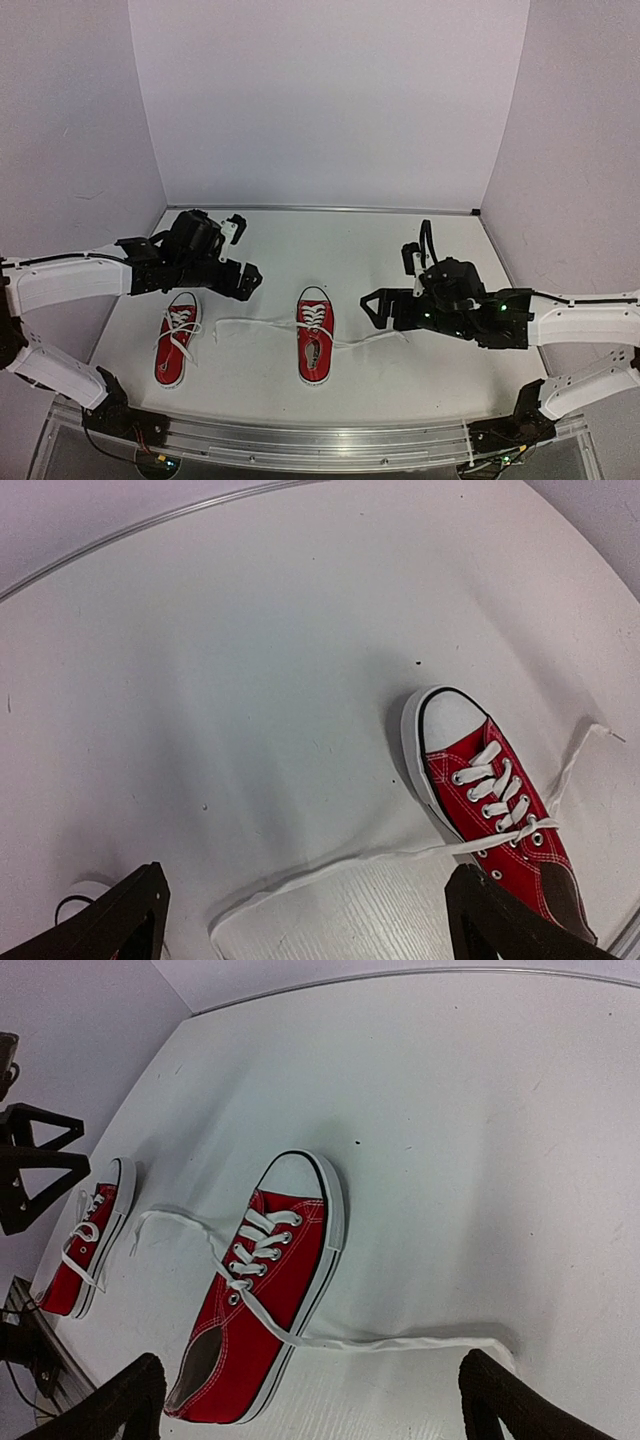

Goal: Tie the shoes

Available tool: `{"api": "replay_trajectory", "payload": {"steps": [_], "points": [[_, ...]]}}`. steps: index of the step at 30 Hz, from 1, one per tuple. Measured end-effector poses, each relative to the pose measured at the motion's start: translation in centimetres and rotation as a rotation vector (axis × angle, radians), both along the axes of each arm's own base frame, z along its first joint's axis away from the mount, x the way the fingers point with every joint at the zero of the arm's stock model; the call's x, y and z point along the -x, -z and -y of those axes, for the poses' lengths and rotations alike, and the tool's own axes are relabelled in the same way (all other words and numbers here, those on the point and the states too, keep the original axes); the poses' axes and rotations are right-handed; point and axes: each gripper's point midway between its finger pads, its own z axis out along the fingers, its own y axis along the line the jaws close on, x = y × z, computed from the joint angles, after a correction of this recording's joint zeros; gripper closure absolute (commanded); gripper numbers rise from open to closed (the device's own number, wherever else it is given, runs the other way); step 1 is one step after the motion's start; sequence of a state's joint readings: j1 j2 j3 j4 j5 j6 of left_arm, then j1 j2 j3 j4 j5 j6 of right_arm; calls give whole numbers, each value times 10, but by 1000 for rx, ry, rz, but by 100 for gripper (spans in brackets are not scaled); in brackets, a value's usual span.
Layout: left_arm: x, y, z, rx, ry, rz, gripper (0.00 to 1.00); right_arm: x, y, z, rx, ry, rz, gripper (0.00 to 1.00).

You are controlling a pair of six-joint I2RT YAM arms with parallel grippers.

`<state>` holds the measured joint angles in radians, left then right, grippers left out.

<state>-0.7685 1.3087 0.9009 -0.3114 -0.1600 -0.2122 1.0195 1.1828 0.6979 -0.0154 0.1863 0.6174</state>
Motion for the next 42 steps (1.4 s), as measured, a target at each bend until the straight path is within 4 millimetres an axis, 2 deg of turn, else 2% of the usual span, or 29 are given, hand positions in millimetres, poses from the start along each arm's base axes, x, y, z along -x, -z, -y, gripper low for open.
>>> {"api": "replay_trajectory", "payload": {"steps": [4, 7, 12, 17, 20, 26, 30, 34, 42], "points": [[-1, -4, 9, 14, 64, 34, 1, -1, -5, -1, -1, -14, 25, 2], [7, 4, 18, 25, 145, 36, 1, 0, -11, -1, -9, -19, 39, 2], [19, 39, 20, -47, 254, 11, 0, 2, -15, -3, -25, -37, 40, 2], [25, 85, 33, -126, 400, -47, 0, 5, -16, -8, -40, -61, 33, 2], [31, 98, 38, -142, 472, -48, 1, 6, -16, -10, -54, -74, 32, 2], [31, 112, 53, -161, 598, -23, 19, 9, -15, -14, -71, -93, 24, 2], [31, 130, 62, -188, 676, -30, 39, 10, -15, -16, -79, -103, 18, 2], [33, 142, 64, -212, 726, -29, 46, 11, -13, -17, -81, -109, 15, 2], [28, 150, 71, -226, 775, 24, 61, 13, -9, -17, -81, -117, 3, 2]]}}
